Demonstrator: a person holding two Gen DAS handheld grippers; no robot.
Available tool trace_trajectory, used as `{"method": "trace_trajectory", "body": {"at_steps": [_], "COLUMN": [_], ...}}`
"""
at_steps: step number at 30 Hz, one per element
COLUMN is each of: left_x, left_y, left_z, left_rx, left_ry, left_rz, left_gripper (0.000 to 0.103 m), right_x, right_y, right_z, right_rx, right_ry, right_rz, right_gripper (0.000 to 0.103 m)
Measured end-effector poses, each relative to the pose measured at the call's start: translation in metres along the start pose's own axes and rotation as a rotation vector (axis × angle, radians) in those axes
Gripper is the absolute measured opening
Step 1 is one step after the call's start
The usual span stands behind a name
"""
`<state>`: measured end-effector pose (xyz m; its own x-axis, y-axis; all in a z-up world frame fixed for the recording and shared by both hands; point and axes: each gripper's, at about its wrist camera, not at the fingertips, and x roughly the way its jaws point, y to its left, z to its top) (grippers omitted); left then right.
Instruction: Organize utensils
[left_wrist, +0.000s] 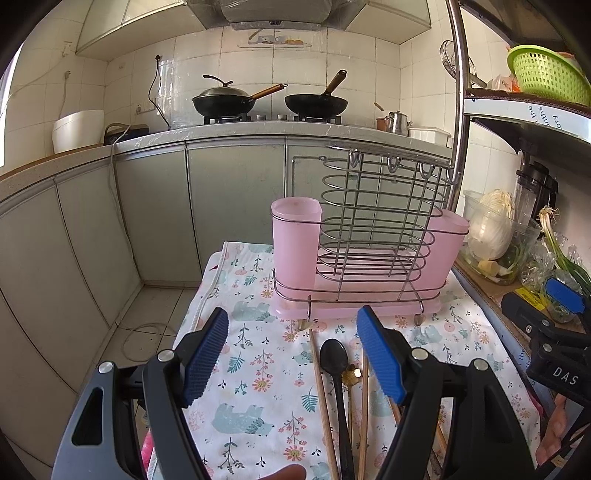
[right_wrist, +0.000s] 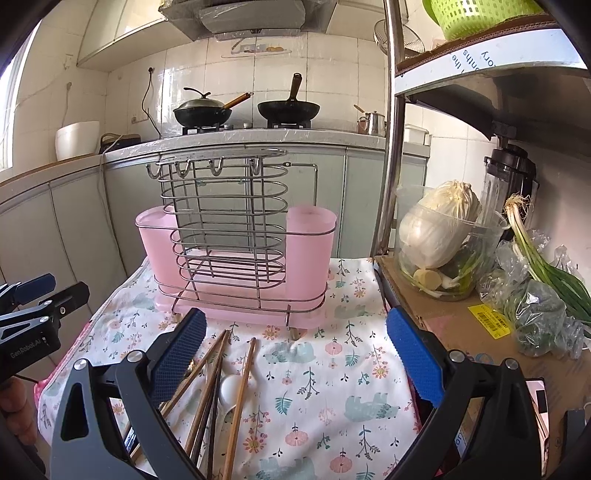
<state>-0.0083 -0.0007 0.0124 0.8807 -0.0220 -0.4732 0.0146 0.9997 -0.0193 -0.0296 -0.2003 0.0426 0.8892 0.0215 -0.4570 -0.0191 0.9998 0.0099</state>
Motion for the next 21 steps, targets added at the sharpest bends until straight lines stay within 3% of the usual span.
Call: {"method": "trace_trajectory", "body": {"at_steps": [21], "left_x": [-0.0082], "left_y": [-0.0030], "left_z": [0.0007], "left_rx": [0.008], "left_ry": [-0.027], "left_rz": [-0.005], "left_gripper": [0.071], "right_x": [-0.0077], "right_y": [-0.0020], "right_z": [0.0028], "right_rx": [0.016], "right_ry": [-0.039], "right_rz": [0.002], "right_gripper": [0.099]}}
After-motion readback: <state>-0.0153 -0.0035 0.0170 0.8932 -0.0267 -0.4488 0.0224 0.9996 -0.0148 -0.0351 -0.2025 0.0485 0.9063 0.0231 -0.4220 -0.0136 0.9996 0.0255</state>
